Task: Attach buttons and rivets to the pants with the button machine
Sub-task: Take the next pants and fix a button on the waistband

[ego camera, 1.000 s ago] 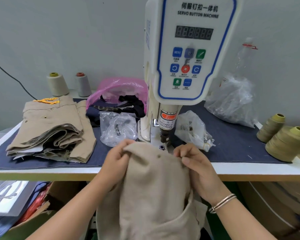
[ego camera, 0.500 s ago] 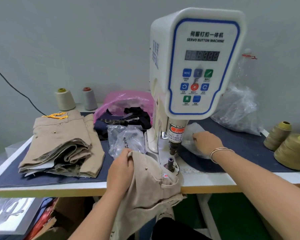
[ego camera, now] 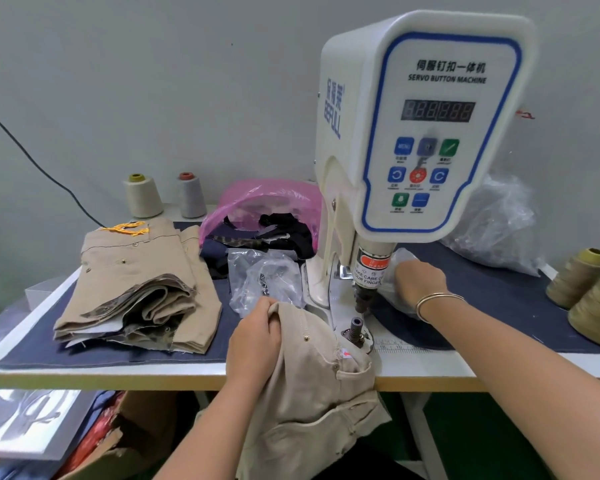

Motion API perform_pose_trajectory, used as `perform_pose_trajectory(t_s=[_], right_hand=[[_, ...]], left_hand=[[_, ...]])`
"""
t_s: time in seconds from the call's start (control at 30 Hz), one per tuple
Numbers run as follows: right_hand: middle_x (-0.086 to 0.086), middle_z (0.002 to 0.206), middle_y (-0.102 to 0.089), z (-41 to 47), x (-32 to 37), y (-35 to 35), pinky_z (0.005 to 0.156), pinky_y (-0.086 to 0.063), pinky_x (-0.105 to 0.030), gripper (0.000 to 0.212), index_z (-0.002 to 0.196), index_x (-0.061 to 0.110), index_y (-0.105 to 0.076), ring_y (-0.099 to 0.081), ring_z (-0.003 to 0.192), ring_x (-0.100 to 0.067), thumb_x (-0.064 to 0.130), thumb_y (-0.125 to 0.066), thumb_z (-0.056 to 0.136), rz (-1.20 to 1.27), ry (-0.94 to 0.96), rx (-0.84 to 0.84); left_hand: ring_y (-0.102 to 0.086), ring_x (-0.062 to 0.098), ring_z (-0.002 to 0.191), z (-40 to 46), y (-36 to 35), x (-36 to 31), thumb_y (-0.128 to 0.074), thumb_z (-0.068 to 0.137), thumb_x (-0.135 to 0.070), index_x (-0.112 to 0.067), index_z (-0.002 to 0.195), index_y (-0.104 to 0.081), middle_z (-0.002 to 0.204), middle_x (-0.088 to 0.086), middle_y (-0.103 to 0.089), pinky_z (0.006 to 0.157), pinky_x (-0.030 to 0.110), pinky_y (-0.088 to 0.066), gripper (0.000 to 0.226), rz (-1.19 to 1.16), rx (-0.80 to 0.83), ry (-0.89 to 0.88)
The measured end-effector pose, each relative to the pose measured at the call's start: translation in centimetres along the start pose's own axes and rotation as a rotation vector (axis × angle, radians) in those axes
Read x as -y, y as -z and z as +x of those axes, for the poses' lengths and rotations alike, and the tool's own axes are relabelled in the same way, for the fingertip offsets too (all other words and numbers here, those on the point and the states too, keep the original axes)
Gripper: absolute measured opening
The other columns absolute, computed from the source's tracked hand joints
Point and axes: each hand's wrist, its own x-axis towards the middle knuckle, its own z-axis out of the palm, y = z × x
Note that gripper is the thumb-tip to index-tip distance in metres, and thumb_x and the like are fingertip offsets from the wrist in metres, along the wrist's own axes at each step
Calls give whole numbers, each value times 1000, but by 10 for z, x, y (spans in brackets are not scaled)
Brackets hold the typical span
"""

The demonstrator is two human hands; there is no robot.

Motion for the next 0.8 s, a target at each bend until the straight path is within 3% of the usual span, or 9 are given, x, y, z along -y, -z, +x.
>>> perform_pose_trajectory(t_s=[0.07,0.17,0.27,0.43,0.53,0.8], right_hand=[[-13,125,-58,3,-3,-6,99,-46,-41,36,125,8,-49,-55,115,-35,18,-57,91,-15,-22,-3],[-15,121,-61,14,-11,-21,93,-48,-37,10,102,11,-55,-57,111,-32,14,-49,94,-36,14,-188],[-9,118,-61,20,-18,-24,88,-48,-34,26,110,12,-56,-58,109,-31,27,-56,89,37,-61,-114],[-6,104,-62,29,-31,-35,72,-41,-31,20,107,20,-60,-59,95,-29,27,-47,93,80,21,-224],[-2,87,-54,31,-40,-47,67,-38,-30,18,106,22,-59,-53,80,-24,22,-46,94,20,126,-407],[4,72,-43,43,-52,-59,62,-37,-30,9,96,24,-57,-46,70,-22,24,-50,91,62,176,-466]], left_hand=[[-55,23,71,0,0,0,-42,98,-20,-27,88,-48,73,-1,-60,57,34,-37,13,-8,1,-3],[-55,23,69,0,1,-1,-42,97,-20,-28,87,-46,73,-2,-59,56,34,-35,14,-17,3,-5],[-54,21,69,0,0,0,-42,97,-19,-29,87,-46,72,-3,-59,56,33,-34,15,-12,-3,-6],[-54,21,68,0,0,0,-42,97,-19,-30,86,-45,72,-3,-59,55,34,-34,16,-13,1,-4],[-55,23,71,-1,1,0,-42,97,-19,-29,87,-46,74,-1,-60,57,35,-35,15,-11,0,-4],[-55,23,69,0,0,-1,-43,98,-20,-28,88,-46,72,0,-60,56,34,-34,14,-10,-12,-13]])
